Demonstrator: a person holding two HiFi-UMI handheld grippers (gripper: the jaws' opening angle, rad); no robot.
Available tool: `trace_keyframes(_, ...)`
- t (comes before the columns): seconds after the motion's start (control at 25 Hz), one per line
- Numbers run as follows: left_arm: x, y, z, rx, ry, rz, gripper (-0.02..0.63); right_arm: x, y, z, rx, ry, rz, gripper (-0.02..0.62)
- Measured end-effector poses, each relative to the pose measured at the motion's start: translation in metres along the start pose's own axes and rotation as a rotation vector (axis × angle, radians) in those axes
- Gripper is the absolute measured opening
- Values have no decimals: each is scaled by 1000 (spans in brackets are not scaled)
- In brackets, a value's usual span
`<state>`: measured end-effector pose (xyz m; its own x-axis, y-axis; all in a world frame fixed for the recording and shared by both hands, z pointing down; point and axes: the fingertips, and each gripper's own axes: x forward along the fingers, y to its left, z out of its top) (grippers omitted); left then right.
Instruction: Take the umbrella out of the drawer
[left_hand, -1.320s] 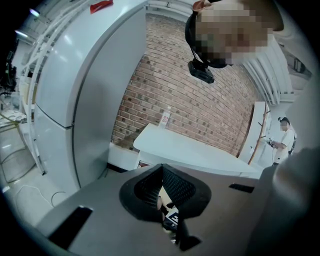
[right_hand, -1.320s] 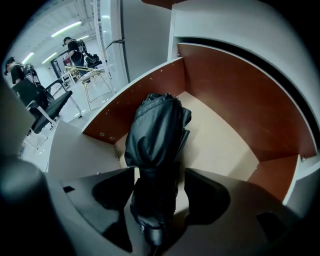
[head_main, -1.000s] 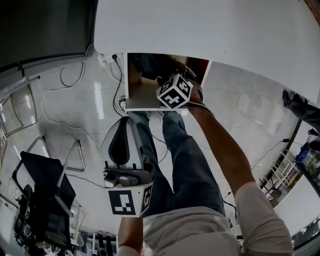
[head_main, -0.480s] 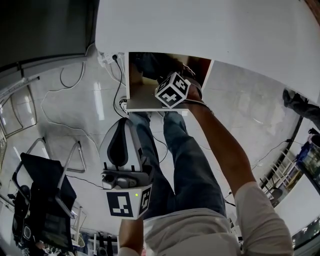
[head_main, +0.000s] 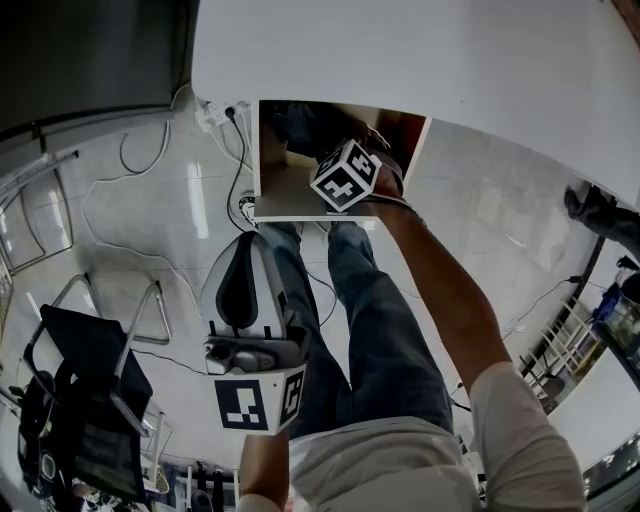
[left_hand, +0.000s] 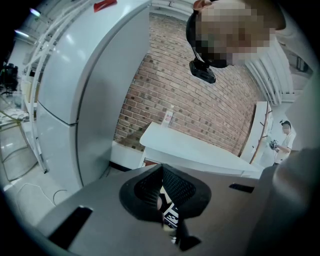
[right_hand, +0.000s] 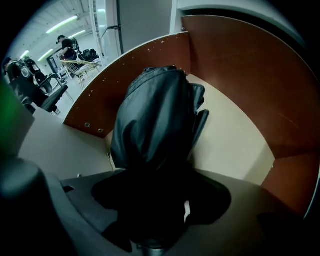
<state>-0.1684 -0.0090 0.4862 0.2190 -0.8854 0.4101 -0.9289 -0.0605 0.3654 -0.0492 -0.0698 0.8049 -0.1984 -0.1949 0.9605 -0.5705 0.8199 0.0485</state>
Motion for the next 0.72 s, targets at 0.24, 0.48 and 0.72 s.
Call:
trace_keyframes(0.24,4,-2,0,-10,2,-2,15,2,-1,0,-21,13,-26,318)
trace_keyframes(0.48,-1,3,-5,-23,13,15,15,-1,1,2,-20,8,-21,293)
trace_keyframes(0.72,-1,3,-7,-28,13,18,15,0,-1,1,-10,7,-17,267)
